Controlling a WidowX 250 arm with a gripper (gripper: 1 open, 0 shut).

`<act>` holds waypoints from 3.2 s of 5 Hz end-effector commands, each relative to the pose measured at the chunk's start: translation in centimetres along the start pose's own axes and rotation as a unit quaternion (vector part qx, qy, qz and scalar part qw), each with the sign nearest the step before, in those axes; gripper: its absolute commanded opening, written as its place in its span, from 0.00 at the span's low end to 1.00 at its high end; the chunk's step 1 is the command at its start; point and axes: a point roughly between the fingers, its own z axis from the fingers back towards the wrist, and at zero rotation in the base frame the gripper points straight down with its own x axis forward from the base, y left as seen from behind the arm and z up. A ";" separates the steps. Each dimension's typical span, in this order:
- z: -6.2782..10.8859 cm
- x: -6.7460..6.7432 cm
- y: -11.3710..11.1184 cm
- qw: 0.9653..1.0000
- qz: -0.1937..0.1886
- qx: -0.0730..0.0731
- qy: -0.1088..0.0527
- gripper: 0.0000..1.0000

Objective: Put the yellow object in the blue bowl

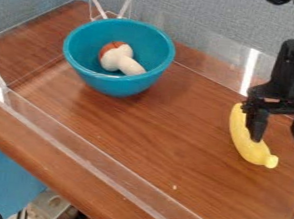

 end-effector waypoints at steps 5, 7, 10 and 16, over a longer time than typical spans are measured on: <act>-3.9 4.1 1.1 0.992 0.103 -0.013 -0.067 1.00; -6.5 4.3 0.7 0.987 0.138 0.005 -0.081 0.00; -7.5 3.8 1.3 0.985 0.142 0.021 -0.098 0.00; -5.2 2.5 4.2 0.980 0.165 0.050 -0.101 1.00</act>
